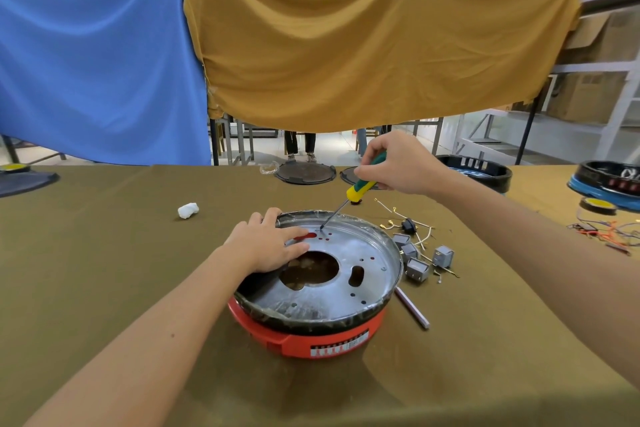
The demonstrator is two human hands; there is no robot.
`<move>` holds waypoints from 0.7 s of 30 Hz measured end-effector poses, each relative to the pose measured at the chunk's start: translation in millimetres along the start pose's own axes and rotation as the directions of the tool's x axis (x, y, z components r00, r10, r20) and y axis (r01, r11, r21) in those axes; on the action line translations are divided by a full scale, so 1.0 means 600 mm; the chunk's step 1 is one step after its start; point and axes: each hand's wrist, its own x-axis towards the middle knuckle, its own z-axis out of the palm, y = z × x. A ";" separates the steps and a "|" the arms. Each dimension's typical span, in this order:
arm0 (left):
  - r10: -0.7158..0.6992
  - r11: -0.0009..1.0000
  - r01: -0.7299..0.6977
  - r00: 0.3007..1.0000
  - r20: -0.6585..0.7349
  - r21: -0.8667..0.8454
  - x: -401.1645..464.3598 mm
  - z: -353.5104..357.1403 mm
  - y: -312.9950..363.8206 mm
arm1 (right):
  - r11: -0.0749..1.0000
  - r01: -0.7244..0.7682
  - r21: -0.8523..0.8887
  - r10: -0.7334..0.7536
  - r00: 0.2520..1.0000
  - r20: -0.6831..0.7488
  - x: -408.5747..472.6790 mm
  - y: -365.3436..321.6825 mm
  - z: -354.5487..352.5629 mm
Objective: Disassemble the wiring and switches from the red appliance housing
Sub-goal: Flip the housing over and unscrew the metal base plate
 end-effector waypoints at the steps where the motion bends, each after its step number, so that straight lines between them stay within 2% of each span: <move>1: 0.001 1.000 -0.001 1.000 0.001 0.000 0.000 0.000 0.000 | 1.000 0.003 -0.001 -0.003 1.000 0.003 0.000 0.000 0.001; 7: 0.002 1.000 -0.002 1.000 -0.001 0.007 -0.002 -0.001 0.001 | 1.000 0.015 0.012 -0.015 1.000 -0.006 0.006 -0.002 0.002; 21: -0.001 1.000 0.001 1.000 0.006 -0.003 -0.001 -0.001 0.001 | 0.995 0.018 -0.094 -0.002 0.987 0.159 0.055 -0.047 -0.003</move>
